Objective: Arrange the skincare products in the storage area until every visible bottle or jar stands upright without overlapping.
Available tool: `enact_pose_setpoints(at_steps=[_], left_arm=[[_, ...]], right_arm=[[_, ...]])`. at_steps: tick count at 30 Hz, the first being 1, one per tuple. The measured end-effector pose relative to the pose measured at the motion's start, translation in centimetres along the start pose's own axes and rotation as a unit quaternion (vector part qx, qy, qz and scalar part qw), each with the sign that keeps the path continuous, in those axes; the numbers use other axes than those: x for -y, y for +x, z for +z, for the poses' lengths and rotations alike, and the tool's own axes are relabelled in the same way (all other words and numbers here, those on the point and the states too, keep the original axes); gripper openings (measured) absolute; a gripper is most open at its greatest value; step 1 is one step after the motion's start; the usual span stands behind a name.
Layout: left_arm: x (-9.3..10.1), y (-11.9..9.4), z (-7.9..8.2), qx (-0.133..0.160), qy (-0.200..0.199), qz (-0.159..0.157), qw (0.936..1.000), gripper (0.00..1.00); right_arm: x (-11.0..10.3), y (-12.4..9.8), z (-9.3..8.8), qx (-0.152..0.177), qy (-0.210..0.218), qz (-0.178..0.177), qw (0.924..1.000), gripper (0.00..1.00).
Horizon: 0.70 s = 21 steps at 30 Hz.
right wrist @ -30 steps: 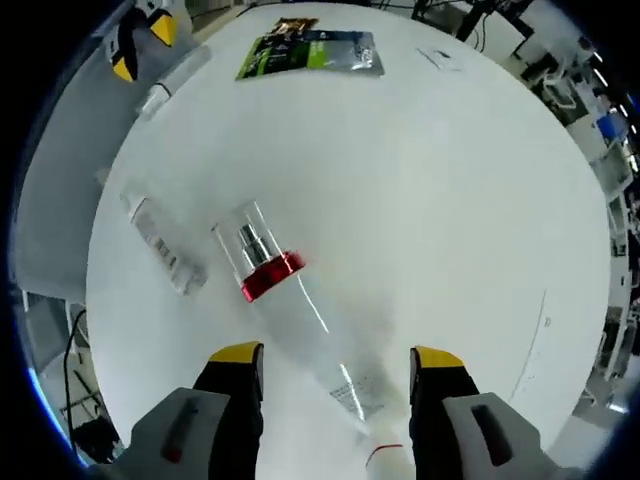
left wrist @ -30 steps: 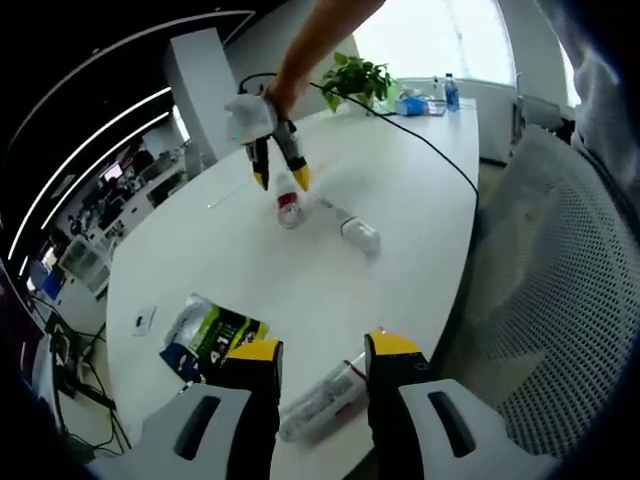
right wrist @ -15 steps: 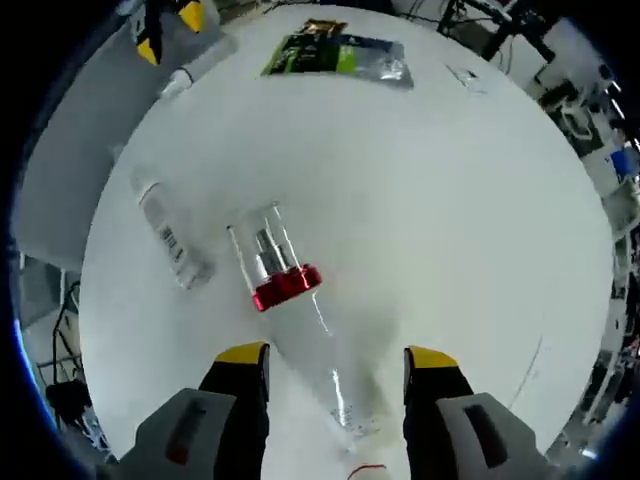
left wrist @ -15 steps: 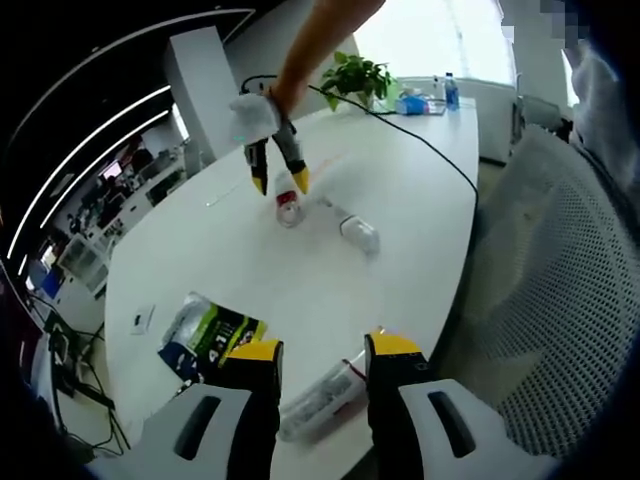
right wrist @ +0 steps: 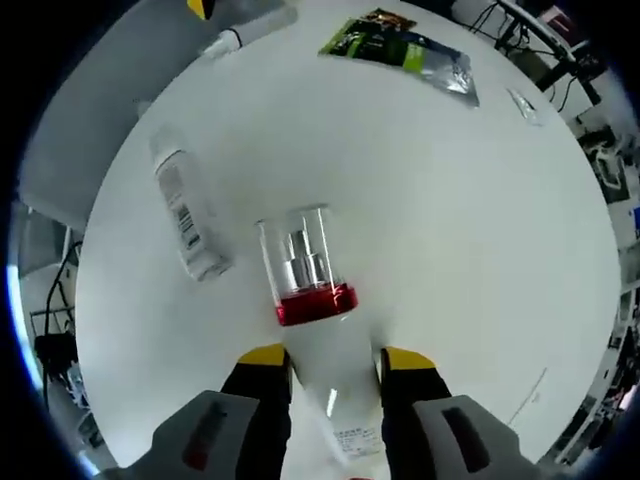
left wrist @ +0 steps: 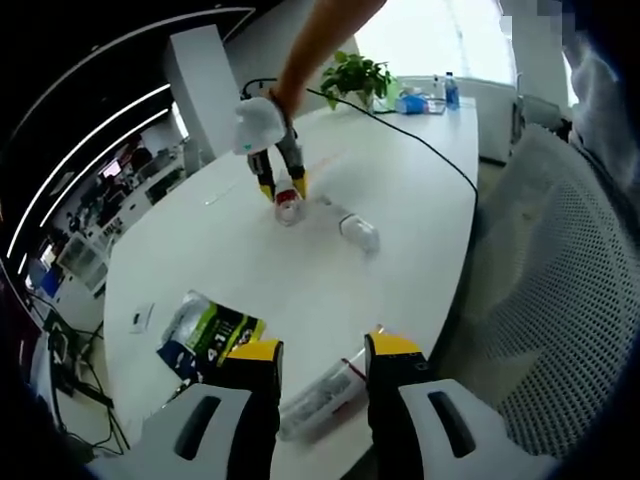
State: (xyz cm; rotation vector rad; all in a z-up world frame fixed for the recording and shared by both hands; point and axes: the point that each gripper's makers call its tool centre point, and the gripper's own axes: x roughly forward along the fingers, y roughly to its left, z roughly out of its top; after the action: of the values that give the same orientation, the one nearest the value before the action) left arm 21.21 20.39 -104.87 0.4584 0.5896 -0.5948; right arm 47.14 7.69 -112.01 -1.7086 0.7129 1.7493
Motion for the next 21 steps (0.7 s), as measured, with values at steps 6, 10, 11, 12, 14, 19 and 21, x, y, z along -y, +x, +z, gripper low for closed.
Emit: enact_pose_setpoints(at_steps=[6,10,11,12,14,19,21], left_arm=[[0.00,0.02,-0.07,-0.002,0.000,-0.001,1.0000,0.29],[0.01,0.01,-0.09,-0.003,0.000,-0.001,1.0000,0.29],[0.00,0.00,-0.10,-0.003,0.000,-0.001,1.0000,0.29],[-0.01,0.01,-0.10,-0.003,0.001,-0.001,1.0000,0.29],[-0.01,0.02,-0.11,-0.003,0.000,0.000,1.0000,0.29],[-0.02,-0.02,-0.09,-0.003,0.000,0.000,1.0000,0.29],[-0.04,-0.02,-0.09,-0.003,0.000,0.000,1.0000,0.29]], right_arm=[[-0.26,0.01,0.18,-0.013,-0.037,0.012,0.9992,0.29],[-0.29,0.09,0.29,-0.017,-0.049,0.016,0.9985,0.28],[-0.30,0.12,0.26,-0.019,-0.053,0.017,0.9983,0.28],[-0.31,0.12,0.28,-0.019,-0.057,0.017,0.9980,0.27],[-0.43,0.07,0.30,-0.018,-0.064,0.017,0.9977,0.26],[-0.39,0.07,0.05,-0.019,-0.040,0.013,0.9989,0.23],[-0.29,0.05,-0.06,-0.019,-0.021,0.012,0.9995,0.23]])
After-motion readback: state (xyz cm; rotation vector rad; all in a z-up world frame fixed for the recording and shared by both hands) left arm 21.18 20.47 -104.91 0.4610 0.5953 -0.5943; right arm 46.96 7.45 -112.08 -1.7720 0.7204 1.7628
